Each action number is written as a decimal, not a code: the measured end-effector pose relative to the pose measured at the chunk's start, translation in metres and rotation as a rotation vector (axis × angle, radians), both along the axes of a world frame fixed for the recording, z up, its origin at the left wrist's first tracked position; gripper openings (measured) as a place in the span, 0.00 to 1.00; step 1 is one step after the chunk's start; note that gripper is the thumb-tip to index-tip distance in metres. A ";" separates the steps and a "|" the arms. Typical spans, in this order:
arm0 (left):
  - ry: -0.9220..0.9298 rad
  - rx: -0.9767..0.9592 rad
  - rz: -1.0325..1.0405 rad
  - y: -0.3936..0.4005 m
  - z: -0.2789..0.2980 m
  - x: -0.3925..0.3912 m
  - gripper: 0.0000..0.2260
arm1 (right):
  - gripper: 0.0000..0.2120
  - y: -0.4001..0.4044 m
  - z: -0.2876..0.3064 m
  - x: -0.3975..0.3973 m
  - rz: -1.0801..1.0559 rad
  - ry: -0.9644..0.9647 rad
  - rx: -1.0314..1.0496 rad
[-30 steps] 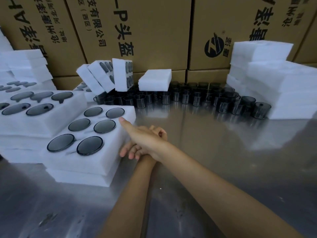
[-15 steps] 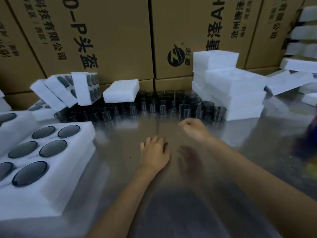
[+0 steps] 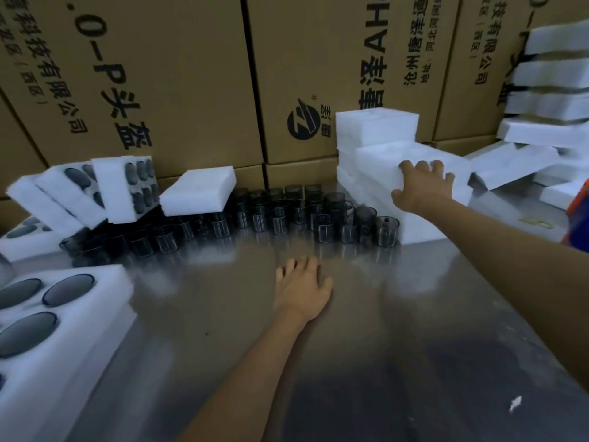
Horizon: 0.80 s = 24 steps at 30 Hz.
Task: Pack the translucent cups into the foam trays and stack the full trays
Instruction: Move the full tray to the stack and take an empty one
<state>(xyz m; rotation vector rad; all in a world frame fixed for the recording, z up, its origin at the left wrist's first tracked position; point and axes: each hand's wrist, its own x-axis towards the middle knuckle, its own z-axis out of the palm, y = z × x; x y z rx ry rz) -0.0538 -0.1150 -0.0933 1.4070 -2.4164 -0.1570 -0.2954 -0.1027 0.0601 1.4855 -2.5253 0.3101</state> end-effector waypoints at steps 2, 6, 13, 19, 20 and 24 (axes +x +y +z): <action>0.005 -0.013 0.001 -0.002 -0.002 -0.001 0.19 | 0.25 0.003 -0.003 0.003 0.022 0.035 -0.044; 0.222 0.059 0.047 -0.005 0.000 -0.001 0.16 | 0.23 0.015 -0.006 0.024 0.124 0.068 -0.232; 1.235 0.362 0.291 0.000 0.015 0.026 0.08 | 0.22 0.054 -0.022 0.068 0.320 -0.038 -0.478; 1.670 0.589 0.328 0.008 0.027 0.046 0.16 | 0.20 0.084 -0.049 0.096 0.542 -0.252 -0.381; 1.779 0.644 0.320 0.010 0.028 0.057 0.17 | 0.20 0.090 -0.055 0.098 0.598 -0.322 -0.332; 1.934 0.817 0.235 0.019 0.026 0.115 0.23 | 0.17 0.114 -0.076 0.105 0.792 -0.520 -0.121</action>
